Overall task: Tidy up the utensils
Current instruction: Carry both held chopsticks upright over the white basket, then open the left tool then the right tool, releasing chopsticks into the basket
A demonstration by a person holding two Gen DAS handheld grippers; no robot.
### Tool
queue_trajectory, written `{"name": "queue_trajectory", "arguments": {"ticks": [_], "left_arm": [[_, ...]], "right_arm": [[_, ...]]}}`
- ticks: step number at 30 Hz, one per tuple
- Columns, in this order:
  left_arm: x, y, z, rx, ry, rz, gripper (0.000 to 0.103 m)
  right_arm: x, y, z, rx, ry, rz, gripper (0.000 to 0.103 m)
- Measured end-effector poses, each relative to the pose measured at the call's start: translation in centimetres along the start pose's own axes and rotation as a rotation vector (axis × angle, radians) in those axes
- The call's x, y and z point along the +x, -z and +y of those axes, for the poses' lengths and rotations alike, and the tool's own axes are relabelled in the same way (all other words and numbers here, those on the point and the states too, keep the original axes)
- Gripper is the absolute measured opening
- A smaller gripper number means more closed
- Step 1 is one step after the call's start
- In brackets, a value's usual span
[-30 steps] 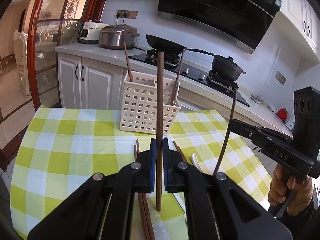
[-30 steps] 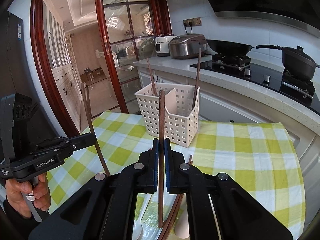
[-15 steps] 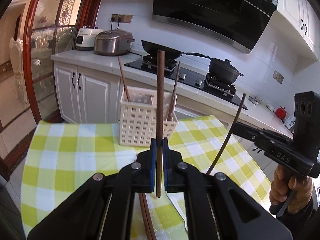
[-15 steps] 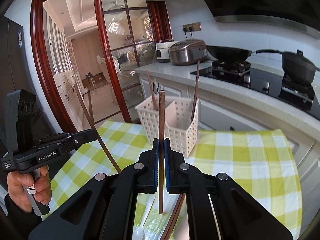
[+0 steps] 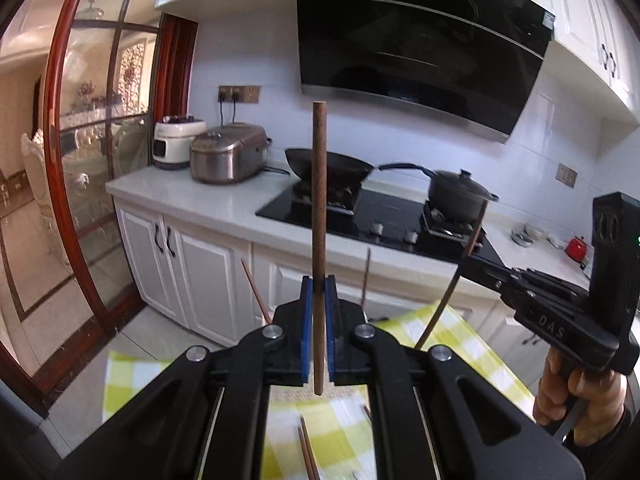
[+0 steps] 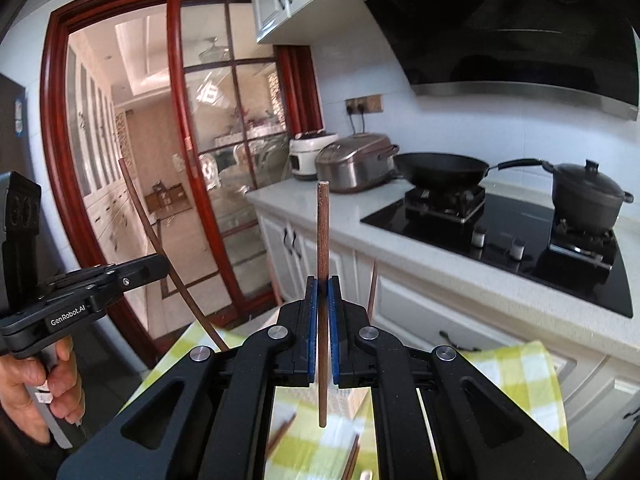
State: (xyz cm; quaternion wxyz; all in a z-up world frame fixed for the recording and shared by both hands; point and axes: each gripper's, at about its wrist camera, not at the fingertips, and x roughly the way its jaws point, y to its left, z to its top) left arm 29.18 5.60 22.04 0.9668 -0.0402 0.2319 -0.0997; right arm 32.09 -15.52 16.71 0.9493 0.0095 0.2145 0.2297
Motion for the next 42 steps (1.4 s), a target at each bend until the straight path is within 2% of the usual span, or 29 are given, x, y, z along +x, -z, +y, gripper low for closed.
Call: {"name": "queue_trajectory", "arguments": {"ticks": [5,13,18,26,36,38,39,42], "left_arm": [[2.7,-1.7,0.5,0.001,-0.043,0.009,0.006],[8.1,-0.6,2.6,-0.038,-0.083,0.037,0.006],[10.7,1.5,3.7,-0.05,-0.089,0.102,0.006],[14.5,3.6,4.7,-0.076,-0.087,0.269,0.006],[17.7,5.0,5.0,-0.078,-0.094,0.374,0.006],[18.1,5.1,5.3,-0.083,-0.094,0.374,0.009],[18.2,5.2,5.4,-0.088,-0.095,0.372,0.017],[18.3,5.3,5.5,-0.084,-0.095,0.366,0.019]], "right_arm": [[2.8,-1.9,-0.3,0.005,0.043,-0.002,0.006],[7.7,-0.7,-1.3,0.029,0.069,0.062,0.006],[9.4,0.8,-2.3,0.065,0.068,0.104,0.006],[12.2,2.9,-2.9,0.091,0.064,0.229,0.006],[13.8,4.3,-2.8,0.062,0.061,0.286,0.006],[13.9,4.3,-2.7,0.047,0.064,0.288,0.006],[13.9,4.2,-2.7,0.039,0.069,0.287,0.006],[13.8,4.2,-2.8,0.03,0.076,0.277,0.007]]}}
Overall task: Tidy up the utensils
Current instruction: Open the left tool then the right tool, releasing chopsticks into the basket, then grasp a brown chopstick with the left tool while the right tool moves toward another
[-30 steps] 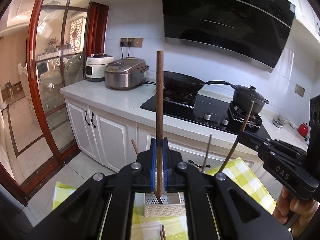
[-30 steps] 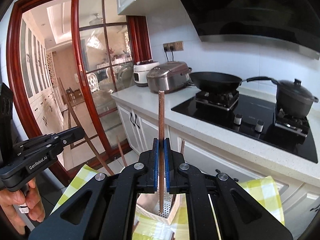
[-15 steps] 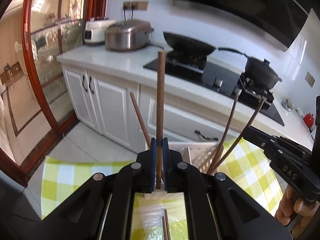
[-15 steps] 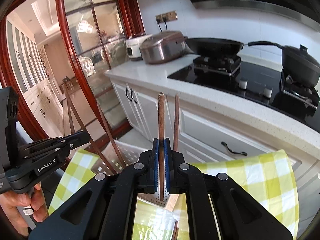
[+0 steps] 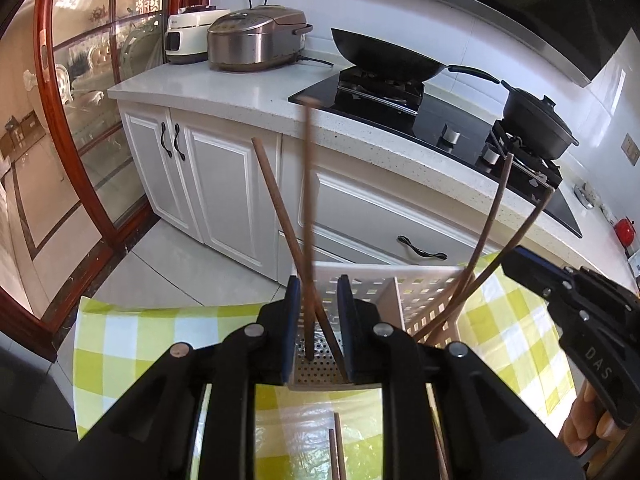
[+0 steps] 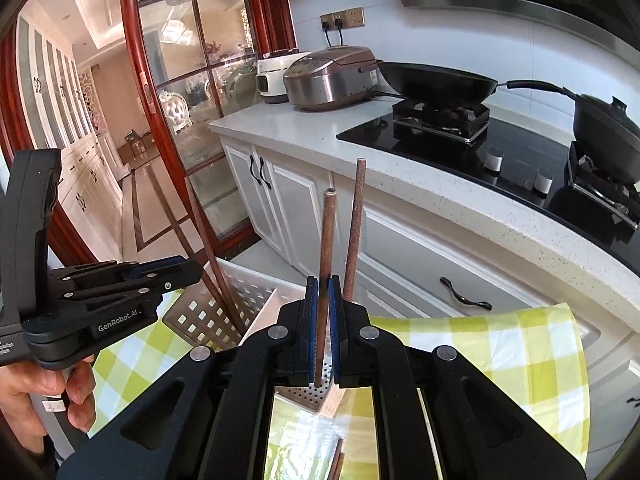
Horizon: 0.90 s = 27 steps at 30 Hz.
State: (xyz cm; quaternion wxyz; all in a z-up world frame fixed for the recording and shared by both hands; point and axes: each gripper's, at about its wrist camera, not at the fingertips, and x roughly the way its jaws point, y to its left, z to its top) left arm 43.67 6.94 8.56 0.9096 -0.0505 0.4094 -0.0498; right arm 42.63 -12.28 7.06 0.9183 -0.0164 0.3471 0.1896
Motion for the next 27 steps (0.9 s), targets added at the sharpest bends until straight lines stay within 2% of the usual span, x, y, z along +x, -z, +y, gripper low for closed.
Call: {"name": "queue_trajectory", "arguments": {"ticks": [5,8,10,12,15,17,20,23,25,27], "left_arm": [[-0.6,0.0,0.1,-0.008,0.01,-0.021,0.019],[-1.6,0.5,0.4,-0.021,0.022,-0.048,0.024],[-2.4,1.5,0.6,-0.035,0.03,-0.066,0.026],[-3.2,2.7,0.9,-0.046,0.042,-0.083,0.028],[-4.8,5.4,1.0,-0.046,0.052,-0.114,0.037],[-5.5,7.7,1.1,-0.047,0.059,-0.123,0.038],[-6.2,12.6,1.1,-0.054,0.085,-0.115,0.038],[-6.3,17.2,0.4,-0.04,0.106,-0.096,0.036],[-6.1,19.6,-0.4,-0.016,0.105,-0.083,0.019],[-5.8,21.9,-1.5,0.017,0.103,-0.081,0.012]], "right_arm": [[-0.3,-0.2,-0.6,0.008,0.017,-0.016,0.011],[-1.1,0.0,-1.4,0.018,0.022,-0.036,0.015],[-1.6,0.5,-1.9,0.024,0.033,-0.047,0.029],[-2.1,1.5,-2.4,0.026,0.038,-0.055,0.037],[-3.1,4.4,-3.0,0.019,0.048,-0.058,0.044],[-3.6,6.8,-3.2,0.006,0.049,-0.051,0.048],[-4.1,11.0,-3.5,0.005,0.037,-0.02,0.049],[-4.5,15.7,-3.8,0.015,0.044,0.03,0.051],[-5.0,18.3,-3.6,0.015,0.024,0.059,0.051],[-5.5,20.6,-3.4,0.017,0.006,0.078,0.051]]}}
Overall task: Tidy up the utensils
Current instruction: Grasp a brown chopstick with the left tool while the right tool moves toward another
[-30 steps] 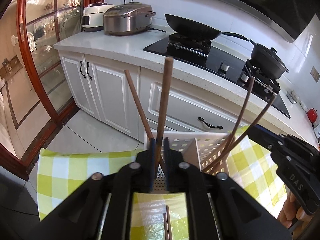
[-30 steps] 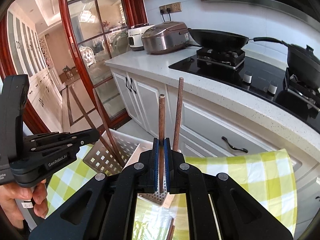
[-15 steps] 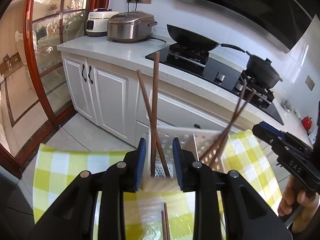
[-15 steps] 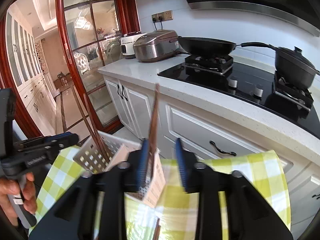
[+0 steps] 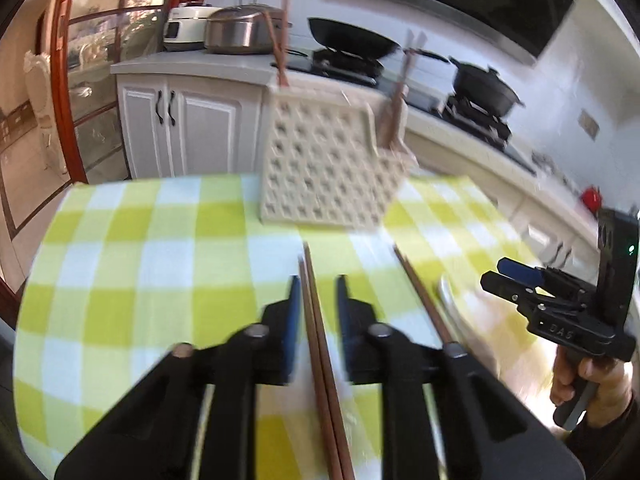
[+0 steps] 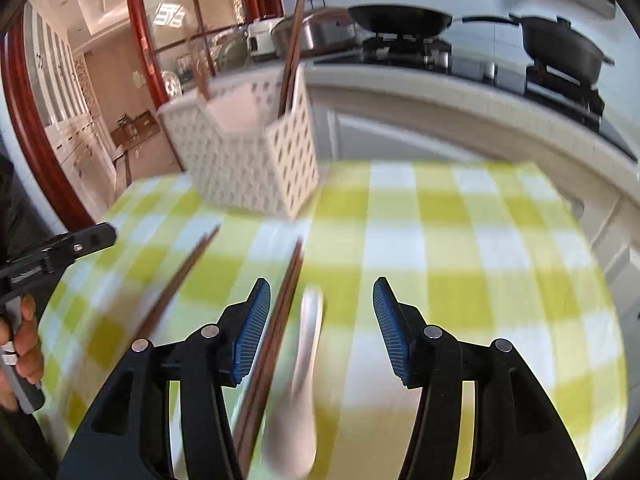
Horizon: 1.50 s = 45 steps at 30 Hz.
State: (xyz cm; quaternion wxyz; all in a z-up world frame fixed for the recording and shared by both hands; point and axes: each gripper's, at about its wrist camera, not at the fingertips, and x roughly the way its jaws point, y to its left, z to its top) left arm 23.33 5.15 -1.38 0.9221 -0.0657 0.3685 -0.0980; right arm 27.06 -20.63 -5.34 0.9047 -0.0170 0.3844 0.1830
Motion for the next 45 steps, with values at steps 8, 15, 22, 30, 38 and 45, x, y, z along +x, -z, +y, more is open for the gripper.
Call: {"name": "queue_trajectory", "arguments": {"ticks": [8,15,22,30,38,45], "left_arm": [[3.6,2.4,-2.1,0.096,-0.055,0.068,0.012],[6.1,2.5,-1.6,0.099,-0.06,0.124,0.012],[7.0,2.6,-1.4,0.084,-0.088,0.146,0.012],[7.0,2.9,-2.6,0.139,-0.149,0.145,0.008],[6.7,3.1,-2.0,0.11,-0.119,0.139,0.008],[6.6,3.2,-1.9,0.098,-0.11,0.137,0.008]], "right_arm": [[-1.2,3.2,1.3,-0.066,-0.03,0.014,0.051],[-1.3,3.3,0.7,-0.063,-0.022,0.014,0.051],[-1.3,3.3,0.7,-0.064,-0.016,0.011,0.051],[-0.6,2.4,2.6,-0.095,-0.028,0.023,0.037],[2.4,1.4,3.7,-0.075,-0.046,0.081,0.014],[4.0,1.7,3.2,-0.067,-0.019,0.115,0.011]]}}
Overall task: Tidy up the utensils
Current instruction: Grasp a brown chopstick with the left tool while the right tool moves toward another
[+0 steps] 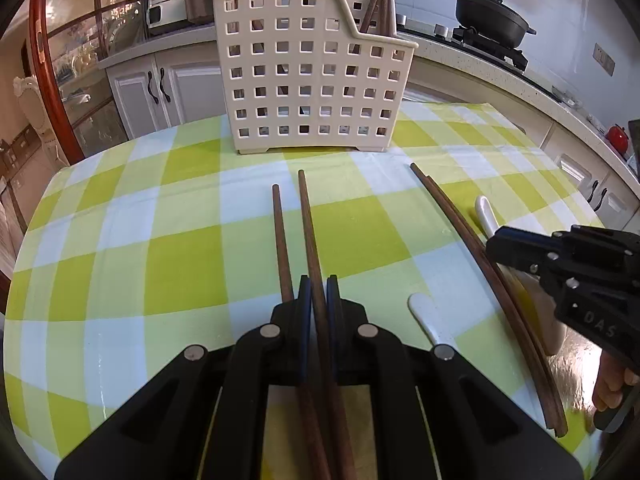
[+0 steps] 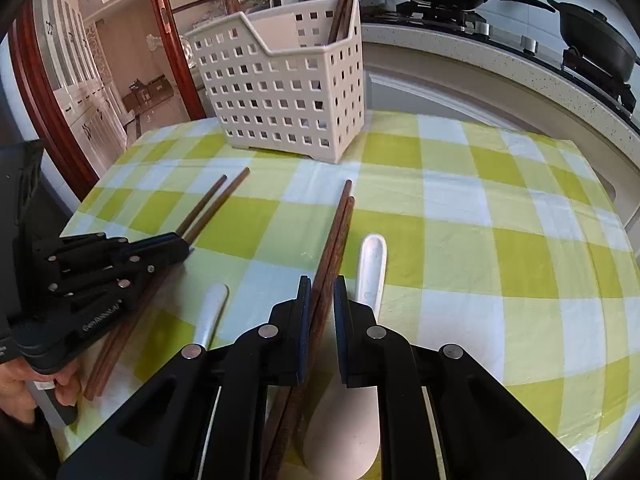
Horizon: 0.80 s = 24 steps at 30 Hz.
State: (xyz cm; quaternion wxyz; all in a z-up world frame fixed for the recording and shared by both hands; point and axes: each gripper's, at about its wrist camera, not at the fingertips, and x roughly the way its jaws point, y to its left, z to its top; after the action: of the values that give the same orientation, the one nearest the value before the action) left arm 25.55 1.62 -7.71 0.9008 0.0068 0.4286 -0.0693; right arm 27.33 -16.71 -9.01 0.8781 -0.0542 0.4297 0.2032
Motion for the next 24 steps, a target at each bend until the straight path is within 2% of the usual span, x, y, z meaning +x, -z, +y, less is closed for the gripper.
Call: {"name": "queue_trajectory", "arguments": {"ticks": [8,17,24], "left_arm": [[0.0,0.0,0.1,-0.006,0.005,0.0,0.008],[0.1,-0.2,0.0,-0.006,-0.004,0.005,0.008],[0.5,-0.5,-1.1,0.05,-0.068,0.024,0.008]], "right_arm": [[0.8,0.0,-0.6,-0.004,0.019,0.011,0.011],[1.4,-0.4,0.3,-0.064,0.073,0.024,0.011],[1.6,-0.3,1.0,-0.093,0.093,0.013,0.011]]}}
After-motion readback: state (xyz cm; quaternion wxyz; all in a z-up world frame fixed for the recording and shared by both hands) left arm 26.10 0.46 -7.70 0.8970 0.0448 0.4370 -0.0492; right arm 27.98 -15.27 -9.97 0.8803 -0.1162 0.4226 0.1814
